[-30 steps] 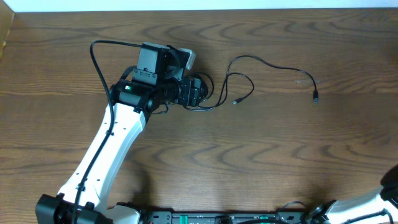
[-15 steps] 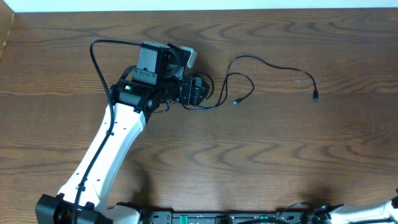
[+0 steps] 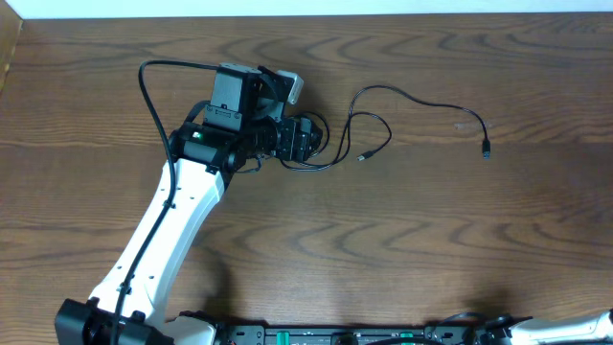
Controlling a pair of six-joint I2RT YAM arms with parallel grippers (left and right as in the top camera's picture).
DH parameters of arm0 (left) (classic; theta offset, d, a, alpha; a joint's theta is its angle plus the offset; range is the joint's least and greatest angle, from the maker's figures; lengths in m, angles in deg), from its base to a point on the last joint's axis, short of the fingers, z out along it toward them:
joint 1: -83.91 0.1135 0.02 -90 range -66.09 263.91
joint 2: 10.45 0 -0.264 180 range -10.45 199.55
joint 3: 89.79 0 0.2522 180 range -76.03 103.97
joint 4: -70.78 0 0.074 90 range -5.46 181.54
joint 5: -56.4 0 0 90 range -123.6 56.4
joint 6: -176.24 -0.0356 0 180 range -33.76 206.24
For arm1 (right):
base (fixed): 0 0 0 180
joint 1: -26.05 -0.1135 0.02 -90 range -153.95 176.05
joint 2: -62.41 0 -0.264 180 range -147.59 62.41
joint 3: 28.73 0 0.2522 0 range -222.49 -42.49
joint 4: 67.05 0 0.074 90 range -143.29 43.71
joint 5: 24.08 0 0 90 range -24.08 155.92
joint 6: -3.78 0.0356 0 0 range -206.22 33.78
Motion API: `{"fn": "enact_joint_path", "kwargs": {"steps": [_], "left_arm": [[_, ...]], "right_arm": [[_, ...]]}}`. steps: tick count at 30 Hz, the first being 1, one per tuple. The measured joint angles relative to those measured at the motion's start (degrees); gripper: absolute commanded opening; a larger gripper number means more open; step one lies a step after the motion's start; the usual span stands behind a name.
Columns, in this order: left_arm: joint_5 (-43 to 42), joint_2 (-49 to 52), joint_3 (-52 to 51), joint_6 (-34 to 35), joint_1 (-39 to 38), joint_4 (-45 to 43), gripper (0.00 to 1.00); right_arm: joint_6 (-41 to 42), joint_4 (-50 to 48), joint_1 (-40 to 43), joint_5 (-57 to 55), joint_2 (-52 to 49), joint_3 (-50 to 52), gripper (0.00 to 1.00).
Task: Untangle cables
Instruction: 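Pull the white cable up and off the table to the right with the right gripper, then bring the right arm back over the table beside the black cable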
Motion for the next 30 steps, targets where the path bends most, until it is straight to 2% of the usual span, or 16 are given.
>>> {"fn": "enact_joint_path", "kwargs": {"steps": [12,19,25,27,29,30], "left_arm": [[0.0,0.0,0.0,0.0,0.0,-1.27,0.78],[0.0,0.0,0.0,0.0,0.0,-1.29,0.78],[0.0,0.0,0.0,0.0,0.0,-1.29,0.78],[0.02,0.0,0.0,0.0,0.0,-1.29,0.78],[0.0,0.0,0.0,0.0,0.0,-1.29,0.78],[0.02,0.0,0.0,0.0,0.0,-1.29,0.79]], "right_arm": [[-3.06,-6.47,-1.46,1.53,-17.0,0.15,0.01],[-5.77,-9.18,-6.01,1.99,-17.79,0.22,0.01],[-6.4,-8.92,-6.21,1.9,-17.79,0.22,0.02],[-6.47,-8.85,-6.08,1.88,-17.79,0.22,0.09],[-6.69,-8.55,-6.01,1.75,-17.79,0.22,0.34],[-6.82,-8.41,-6.01,1.68,-17.79,0.22,0.39]]}}
